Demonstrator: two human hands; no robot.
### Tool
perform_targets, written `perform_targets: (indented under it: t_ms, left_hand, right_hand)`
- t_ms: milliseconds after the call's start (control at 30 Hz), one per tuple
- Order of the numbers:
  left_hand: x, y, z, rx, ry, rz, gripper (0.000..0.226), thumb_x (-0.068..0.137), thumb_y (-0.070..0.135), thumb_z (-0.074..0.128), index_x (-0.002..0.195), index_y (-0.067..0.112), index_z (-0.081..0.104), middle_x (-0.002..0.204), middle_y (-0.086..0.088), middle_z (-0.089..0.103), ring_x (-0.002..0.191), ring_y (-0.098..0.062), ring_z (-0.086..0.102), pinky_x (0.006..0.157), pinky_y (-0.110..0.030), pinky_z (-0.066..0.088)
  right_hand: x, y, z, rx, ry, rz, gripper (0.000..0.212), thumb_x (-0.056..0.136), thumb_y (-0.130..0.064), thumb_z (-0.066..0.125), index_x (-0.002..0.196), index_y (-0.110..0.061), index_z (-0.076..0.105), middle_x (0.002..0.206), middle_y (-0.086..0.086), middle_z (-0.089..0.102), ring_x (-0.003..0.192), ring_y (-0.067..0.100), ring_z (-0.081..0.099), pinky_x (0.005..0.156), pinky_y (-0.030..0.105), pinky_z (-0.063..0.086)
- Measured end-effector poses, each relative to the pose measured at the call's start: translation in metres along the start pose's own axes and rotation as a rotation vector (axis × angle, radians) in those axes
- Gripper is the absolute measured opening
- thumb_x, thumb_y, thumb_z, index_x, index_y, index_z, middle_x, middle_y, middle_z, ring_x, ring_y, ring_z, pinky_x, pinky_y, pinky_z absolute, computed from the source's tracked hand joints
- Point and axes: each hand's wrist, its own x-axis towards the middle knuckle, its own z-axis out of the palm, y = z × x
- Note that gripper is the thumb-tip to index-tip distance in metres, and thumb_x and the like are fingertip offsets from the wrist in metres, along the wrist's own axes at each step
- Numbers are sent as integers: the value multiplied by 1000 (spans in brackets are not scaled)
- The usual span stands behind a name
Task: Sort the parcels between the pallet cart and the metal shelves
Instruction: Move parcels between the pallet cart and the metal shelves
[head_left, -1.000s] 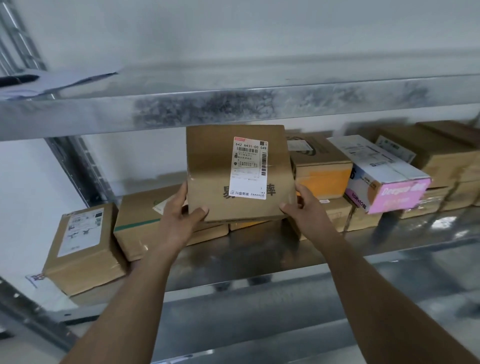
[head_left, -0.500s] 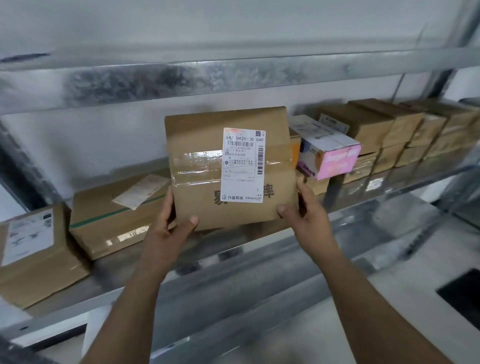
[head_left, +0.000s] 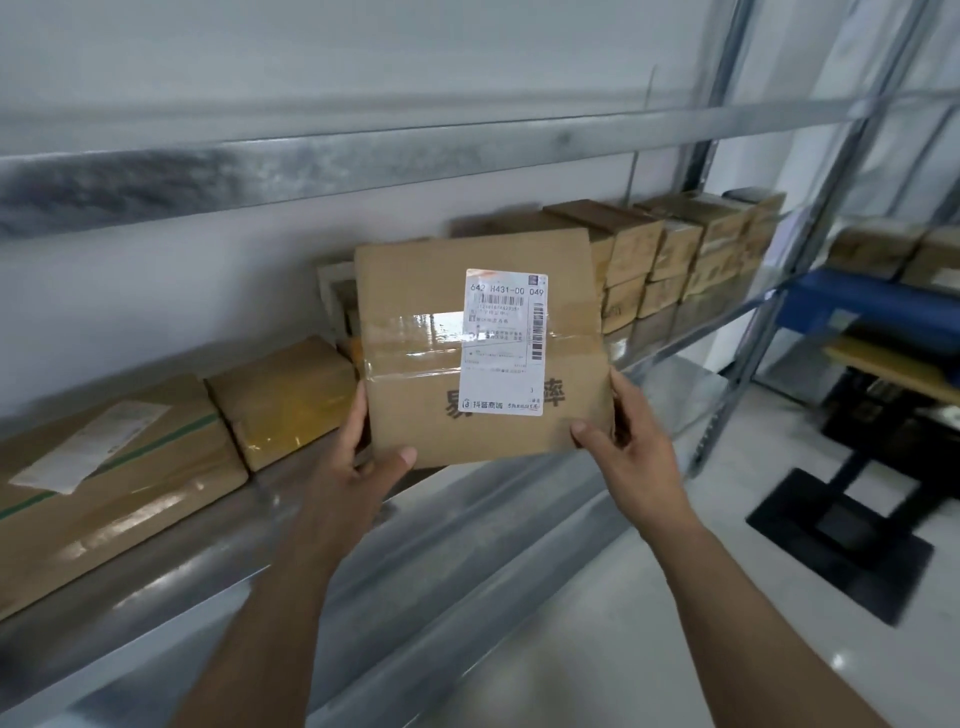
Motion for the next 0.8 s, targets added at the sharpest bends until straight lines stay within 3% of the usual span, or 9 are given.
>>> perform_targets:
  t_ms: [100, 200, 267, 400, 500, 567, 633, 700, 800]
  left_hand:
    - [15, 7, 43, -8, -32, -3, 84, 86, 22, 66, 140, 58, 13, 141, 17, 40, 120, -8, 48, 91, -29, 44]
    - [26, 14, 89, -26, -77, -9, 80, 85, 26, 66, 131, 68, 16, 138, 20, 44, 117, -5, 50, 93, -31, 45]
    - [34, 20, 122, -35, -104, -3, 77, 85, 26, 66, 122, 75, 21, 128, 27, 51, 109, 2, 56, 86, -24, 48]
    - [58, 32, 191, -1, -187, 38, 79, 84, 23, 67, 132, 66, 21, 130, 21, 53, 111, 5, 56, 89, -15, 45]
    - [75, 43, 245, 24, -240, 63, 79, 82, 29, 69, 129, 70, 19, 127, 28, 50, 102, 20, 52, 71, -1, 42]
    - [83, 53, 281, 37, -282, 85, 81, 78, 39, 69, 131, 69, 16, 120, 43, 45, 96, 27, 48, 72, -7, 39]
    - [89, 61, 316, 56, -325, 110, 82, 74, 47, 66, 135, 65, 14, 114, 49, 43, 92, 33, 43, 80, -13, 34]
    - [95, 66, 350, 71, -361, 123, 83, 78, 45, 65, 139, 60, 11, 127, 36, 42, 92, 34, 42, 85, -18, 34]
    - [105, 71, 399, 87, -409, 153, 80, 85, 34, 64, 140, 58, 11, 136, 24, 42, 92, 33, 43, 77, -9, 34]
  right_hand:
    - [5, 8, -41, -28, 49, 22, 63, 87, -25, 66, 142, -38, 37, 118, -36, 53, 111, -8, 53, 95, 21, 48]
    - [12, 19, -85, -35, 109, 39, 63, 87, -21, 65, 142, -37, 38, 120, -30, 55, 109, -6, 55, 94, 25, 50]
    - [16, 28, -115, -34, 143, 56, 63, 87, -21, 65, 140, -42, 38, 119, -30, 55, 108, -5, 56, 92, 24, 50]
    - [25, 40, -178, -78, 208, 66, 65, 88, -22, 65, 117, -72, 35, 109, -44, 53, 103, -14, 54, 76, 7, 48]
    - [32, 57, -227, -70, 272, 100, 62, 88, -23, 65, 128, -62, 37, 108, -42, 54, 102, -12, 55, 77, 12, 49]
    - [36, 68, -260, -70, 317, 125, 64, 88, -23, 66, 133, -56, 36, 106, -46, 51, 101, -14, 53, 81, 18, 50]
    - [39, 75, -291, -85, 346, 131, 64, 88, -23, 65, 123, -67, 36, 103, -50, 49, 101, -18, 51, 80, 19, 48]
    - [41, 80, -321, -104, 368, 135, 64, 88, -23, 65, 118, -71, 33, 103, -51, 48, 102, -20, 50, 78, 16, 45]
    - [42, 91, -362, -131, 419, 149, 61, 87, -28, 64, 128, -61, 34, 108, -45, 49, 106, -11, 52, 76, 17, 48]
